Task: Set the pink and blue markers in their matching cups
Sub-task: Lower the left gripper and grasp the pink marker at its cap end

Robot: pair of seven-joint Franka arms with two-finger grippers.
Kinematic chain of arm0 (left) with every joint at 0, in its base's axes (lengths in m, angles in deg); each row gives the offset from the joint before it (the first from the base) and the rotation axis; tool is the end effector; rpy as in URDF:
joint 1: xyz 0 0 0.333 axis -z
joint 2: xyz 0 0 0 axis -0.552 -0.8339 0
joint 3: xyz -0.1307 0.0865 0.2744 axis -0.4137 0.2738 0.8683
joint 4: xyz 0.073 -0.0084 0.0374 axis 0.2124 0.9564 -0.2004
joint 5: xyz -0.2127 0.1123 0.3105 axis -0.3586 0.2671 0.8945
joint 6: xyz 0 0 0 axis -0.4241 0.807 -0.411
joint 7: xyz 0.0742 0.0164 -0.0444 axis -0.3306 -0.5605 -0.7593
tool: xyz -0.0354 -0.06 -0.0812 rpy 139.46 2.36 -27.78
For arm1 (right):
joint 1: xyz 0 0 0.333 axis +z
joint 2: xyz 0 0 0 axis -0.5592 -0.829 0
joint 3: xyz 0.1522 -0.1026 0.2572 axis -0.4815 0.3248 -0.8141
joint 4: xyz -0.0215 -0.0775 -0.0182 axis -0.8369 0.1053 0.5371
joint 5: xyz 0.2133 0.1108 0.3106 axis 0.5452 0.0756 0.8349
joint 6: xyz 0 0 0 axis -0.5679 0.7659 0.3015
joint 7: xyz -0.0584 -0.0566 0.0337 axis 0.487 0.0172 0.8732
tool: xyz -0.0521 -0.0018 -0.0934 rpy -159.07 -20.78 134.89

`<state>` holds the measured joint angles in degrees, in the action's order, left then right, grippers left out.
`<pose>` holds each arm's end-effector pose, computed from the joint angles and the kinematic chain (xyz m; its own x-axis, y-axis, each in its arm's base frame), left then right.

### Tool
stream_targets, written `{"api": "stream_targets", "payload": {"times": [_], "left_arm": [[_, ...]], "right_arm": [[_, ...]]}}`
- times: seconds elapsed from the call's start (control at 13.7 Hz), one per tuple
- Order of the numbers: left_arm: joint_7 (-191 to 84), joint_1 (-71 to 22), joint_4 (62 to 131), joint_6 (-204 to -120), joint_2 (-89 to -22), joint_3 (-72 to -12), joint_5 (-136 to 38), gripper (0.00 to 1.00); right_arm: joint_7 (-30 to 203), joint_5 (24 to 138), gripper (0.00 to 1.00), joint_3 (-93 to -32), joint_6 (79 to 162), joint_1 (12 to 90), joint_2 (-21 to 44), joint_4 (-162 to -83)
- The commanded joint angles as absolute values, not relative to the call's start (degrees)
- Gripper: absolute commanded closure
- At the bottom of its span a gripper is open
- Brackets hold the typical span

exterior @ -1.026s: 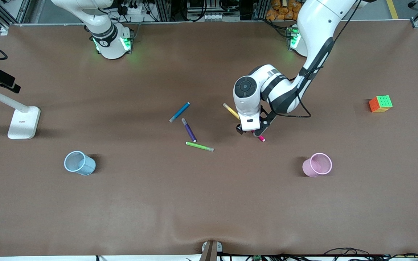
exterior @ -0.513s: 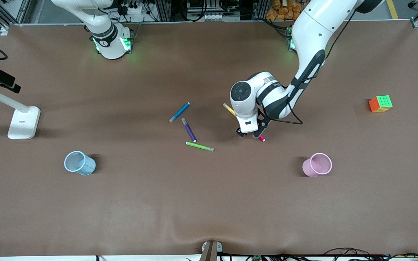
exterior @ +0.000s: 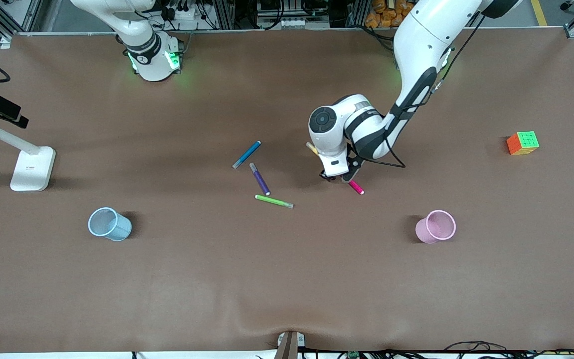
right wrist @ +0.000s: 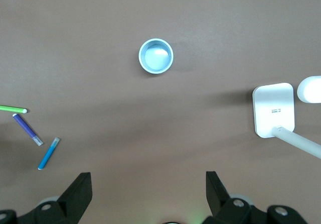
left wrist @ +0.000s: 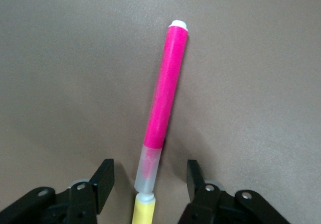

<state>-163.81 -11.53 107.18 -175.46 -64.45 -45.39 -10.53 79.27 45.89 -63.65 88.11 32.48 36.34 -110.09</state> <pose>0.4456 -0.4024 0.1736 0.5918 0.7849 0.1834 0.8061 -0.5774 -0.1298 0.5352 -0.0482 0.6490 0.9901 -0.1304 -0.0525 -0.1320 -0.9908 -0.0296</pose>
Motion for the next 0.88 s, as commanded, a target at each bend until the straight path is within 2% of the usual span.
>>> {"api": "stream_targets", "payload": {"times": [0.0, 0.07, 0.22, 0.29, 0.81], "left_arm": [[-165.9, -11.6, 109.0, -177.3, -63.7, -45.4, -9.2, 0.62], [-165.9, -11.7, 109.0, -177.3, -63.6, -45.4, -9.2, 0.69], [-165.9, -11.7, 108.9, -177.4, -63.6, -45.4, -9.2, 0.93], [-165.9, -11.8, 108.9, -177.7, -63.4, -45.4, -9.2, 1.00], [-162.8, -13.2, 103.5, -175.0, -61.3, -45.3, -9.2, 1.00]], "right_arm": [[79.9, 46.9, 0.00, -64.4, 87.5, 31.0, 35.9, -109.2], [79.9, 46.9, 0.00, -64.4, 87.6, 31.0, 35.9, -109.2], [79.9, 46.9, 0.00, -64.4, 87.5, 30.8, 35.9, -109.2], [79.9, 46.9, 0.00, -64.4, 87.5, 30.8, 35.9, -109.2], [79.8, 46.9, 0.00, -64.4, 87.5, 30.2, 35.7, -109.3]]}}
